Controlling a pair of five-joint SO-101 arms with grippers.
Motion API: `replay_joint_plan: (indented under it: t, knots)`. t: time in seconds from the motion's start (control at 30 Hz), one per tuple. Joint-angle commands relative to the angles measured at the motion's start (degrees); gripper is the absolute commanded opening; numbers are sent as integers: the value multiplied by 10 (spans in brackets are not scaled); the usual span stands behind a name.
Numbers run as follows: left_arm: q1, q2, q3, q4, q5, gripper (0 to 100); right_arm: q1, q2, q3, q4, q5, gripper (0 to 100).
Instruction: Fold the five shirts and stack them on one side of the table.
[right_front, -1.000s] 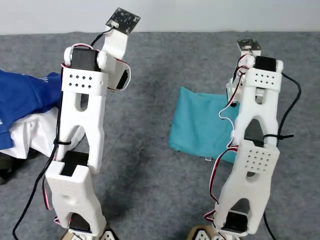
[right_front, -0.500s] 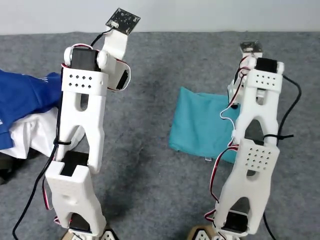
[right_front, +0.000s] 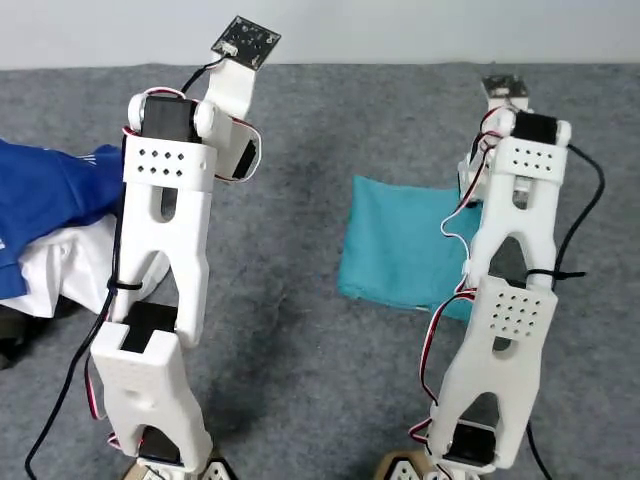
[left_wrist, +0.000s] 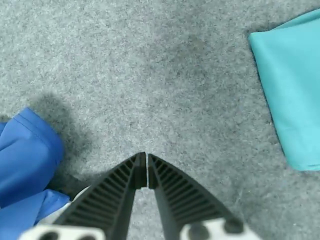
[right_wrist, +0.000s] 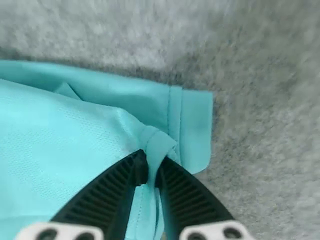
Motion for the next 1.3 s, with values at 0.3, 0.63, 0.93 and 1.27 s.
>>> replay_joint_plan:
  t: [0.3, 0.63, 0.93, 1.27]
  knots:
    - [0, -36, -1, 10, -4, 17, 27, 7, -109, -80, 105, 9]
    - [0, -36, -1, 11, -4, 16, 26, 49, -142, -65, 127, 183]
    - [0, -37, -1, 11, -4, 16, 0, 22, -156, 73, 25, 251]
    - [-4, -37, -1, 11, -4, 16, -7, -29, 78, 69, -49, 251]
